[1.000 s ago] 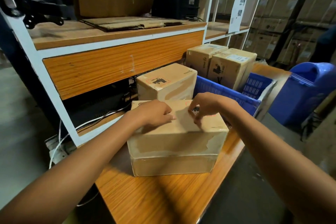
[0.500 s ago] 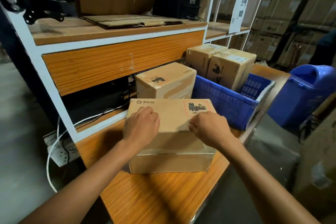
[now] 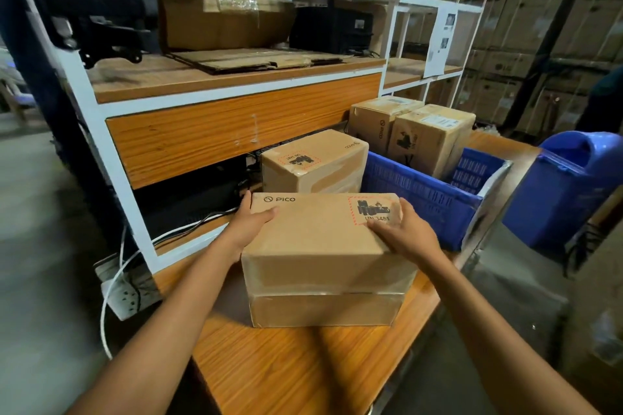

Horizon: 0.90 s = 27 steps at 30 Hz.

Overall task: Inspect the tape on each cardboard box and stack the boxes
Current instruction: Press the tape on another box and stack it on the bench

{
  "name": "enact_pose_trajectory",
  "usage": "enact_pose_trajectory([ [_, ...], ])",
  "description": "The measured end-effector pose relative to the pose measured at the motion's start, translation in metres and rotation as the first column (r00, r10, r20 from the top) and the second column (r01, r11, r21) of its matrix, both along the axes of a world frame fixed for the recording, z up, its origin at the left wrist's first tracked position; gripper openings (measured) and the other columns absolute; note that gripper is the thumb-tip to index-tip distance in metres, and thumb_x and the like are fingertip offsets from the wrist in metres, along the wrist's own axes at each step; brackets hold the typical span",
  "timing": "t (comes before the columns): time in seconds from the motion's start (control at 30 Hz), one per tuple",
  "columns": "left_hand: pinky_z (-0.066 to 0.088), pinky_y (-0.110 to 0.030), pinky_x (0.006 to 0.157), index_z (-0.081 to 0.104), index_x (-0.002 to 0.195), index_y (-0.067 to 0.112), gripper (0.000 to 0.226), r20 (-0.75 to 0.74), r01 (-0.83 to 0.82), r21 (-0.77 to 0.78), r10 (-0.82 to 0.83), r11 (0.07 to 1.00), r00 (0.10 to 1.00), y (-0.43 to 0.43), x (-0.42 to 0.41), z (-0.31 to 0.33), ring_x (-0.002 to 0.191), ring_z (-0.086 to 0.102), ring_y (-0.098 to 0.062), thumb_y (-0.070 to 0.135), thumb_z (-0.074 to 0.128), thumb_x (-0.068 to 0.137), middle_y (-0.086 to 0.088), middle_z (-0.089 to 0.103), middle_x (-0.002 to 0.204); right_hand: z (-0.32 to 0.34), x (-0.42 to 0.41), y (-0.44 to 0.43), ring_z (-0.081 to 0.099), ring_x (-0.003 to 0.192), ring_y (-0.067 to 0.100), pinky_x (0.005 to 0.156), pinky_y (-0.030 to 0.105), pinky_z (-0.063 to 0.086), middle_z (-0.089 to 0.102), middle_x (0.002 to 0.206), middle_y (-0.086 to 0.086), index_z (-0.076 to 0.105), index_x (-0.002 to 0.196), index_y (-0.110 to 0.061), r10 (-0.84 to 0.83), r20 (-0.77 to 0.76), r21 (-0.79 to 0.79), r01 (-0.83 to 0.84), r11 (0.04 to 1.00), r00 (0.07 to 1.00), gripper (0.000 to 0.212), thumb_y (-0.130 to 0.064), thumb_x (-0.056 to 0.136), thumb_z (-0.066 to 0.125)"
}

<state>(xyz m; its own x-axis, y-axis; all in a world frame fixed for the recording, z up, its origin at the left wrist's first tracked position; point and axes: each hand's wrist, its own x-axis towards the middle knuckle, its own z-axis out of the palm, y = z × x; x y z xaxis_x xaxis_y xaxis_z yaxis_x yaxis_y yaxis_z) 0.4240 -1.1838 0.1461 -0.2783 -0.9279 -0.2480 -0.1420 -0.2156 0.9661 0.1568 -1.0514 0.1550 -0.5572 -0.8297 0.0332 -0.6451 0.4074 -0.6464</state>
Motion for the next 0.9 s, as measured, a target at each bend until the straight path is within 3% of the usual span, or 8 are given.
enact_pose_trajectory([
  [0.1, 0.06, -0.05, 0.083, 0.034, 0.148, 0.035, 0.065, -0.065, -0.058, -0.005, 0.057, 0.998, 0.996, 0.005, 0.006, -0.003, 0.1, 0.071, -0.027, 0.029, 0.069, 0.093, -0.002, 0.062, 0.131, -0.002, 0.001, 0.02, 0.054, 0.102, 0.011, 0.086, 0.034, 0.05, 0.058, 0.138, 0.002, 0.018, 0.159, -0.026, 0.077, 0.04, -0.11, -0.072, 0.991, 0.996, 0.095, -0.05, 0.086, 0.074],
  [0.2, 0.06, -0.044, 0.07, 0.051, 0.118, 0.024, 0.031, -0.061, -0.2, -0.089, 0.195, 0.976, 0.979, 0.012, 0.01, 0.007, 0.087, 0.072, -0.027, 0.044, 0.062, 0.096, -0.011, 0.071, 0.105, -0.007, 0.003, 0.037, 0.053, 0.114, 0.012, 0.095, 0.037, 0.047, 0.052, 0.144, 0.001, 0.013, 0.16, -0.026, 0.11, 0.077, -0.2, -0.093, 0.975, 0.991, 0.105, -0.048, 0.082, 0.078],
  [0.27, 0.056, -0.042, 0.07, 0.052, 0.106, 0.013, 0.039, -0.045, -0.235, -0.146, 0.231, 0.961, 0.972, 0.015, 0.014, 0.013, 0.084, 0.07, -0.028, 0.051, 0.057, 0.096, -0.01, 0.07, 0.094, -0.014, 0.003, 0.044, 0.055, 0.124, 0.021, 0.099, 0.044, 0.048, 0.055, 0.141, 0.002, 0.019, 0.159, -0.025, 0.025, 0.101, -0.292, 0.006, 0.956, 0.995, 0.101, -0.056, 0.081, 0.074],
  [0.4, 0.038, -0.034, 0.062, 0.051, 0.076, 0.011, 0.033, -0.001, -0.258, -0.308, 0.271, 0.916, 0.962, 0.028, 0.029, -0.004, 0.067, 0.049, -0.024, 0.035, 0.065, 0.094, -0.01, 0.048, 0.071, -0.028, 0.012, 0.056, 0.065, 0.094, 0.016, 0.072, 0.03, 0.045, 0.065, 0.095, -0.007, 0.056, 0.133, -0.023, -0.137, 0.207, -0.456, 0.219, 0.862, 0.969, 0.061, -0.067, 0.092, 0.046],
  [0.53, 0.037, -0.033, 0.063, 0.044, 0.062, 0.014, 0.037, 0.2, -0.179, -0.428, 0.286, 0.886, 0.937, 0.05, 0.033, -0.047, 0.068, 0.049, -0.022, 0.017, 0.069, 0.089, -0.004, 0.048, 0.066, -0.07, 0.02, 0.056, 0.06, 0.095, 0.015, 0.068, 0.03, 0.045, 0.061, 0.112, 0.0, 0.059, 0.112, -0.027, -0.19, 0.201, -0.323, 0.248, 0.913, 0.961, 0.046, -0.068, 0.093, 0.05],
  [0.63, 0.043, -0.031, 0.066, 0.054, 0.07, 0.016, 0.025, 0.365, -0.085, -0.442, 0.265, 0.893, 0.892, 0.063, 0.038, -0.073, 0.084, 0.059, -0.022, 0.02, 0.072, 0.086, -0.005, 0.059, 0.089, -0.086, 0.024, 0.064, 0.06, 0.094, 0.016, 0.064, 0.028, 0.049, 0.056, 0.123, 0.004, 0.055, 0.122, -0.025, -0.227, 0.18, -0.145, 0.254, 0.956, 0.957, 0.042, -0.053, 0.091, 0.062],
  [0.77, 0.039, -0.029, 0.092, 0.062, 0.094, 0.027, 0.018, 0.506, 0.085, -0.515, 0.223, 0.853, 0.833, 0.068, 0.037, -0.072, 0.121, 0.046, -0.023, 0.026, 0.077, 0.084, 0.0, 0.047, 0.124, -0.083, 0.035, 0.066, 0.054, 0.108, 0.017, 0.076, 0.031, 0.054, 0.048, 0.131, 0.003, 0.059, 0.124, -0.025, -0.14, -0.15, -0.1, 0.126, 0.987, 0.979, 0.04, -0.049, 0.093, 0.062],
  [0.9, 0.011, -0.049, 0.122, 0.029, 0.153, 0.038, 0.085, 0.765, 0.515, -0.353, -0.075, 0.781, 0.639, 0.051, 0.026, -0.054, 0.153, -0.005, -0.022, 0.054, 0.073, 0.083, 0.004, 0.005, 0.167, -0.059, 0.062, 0.034, 0.033, 0.146, 0.025, 0.114, 0.048, 0.038, 0.027, 0.163, 0.004, 0.048, 0.144, -0.028, 0.265, -0.277, 0.086, -0.251, 0.964, 0.924, 0.059, -0.054, 0.093, 0.06],
])
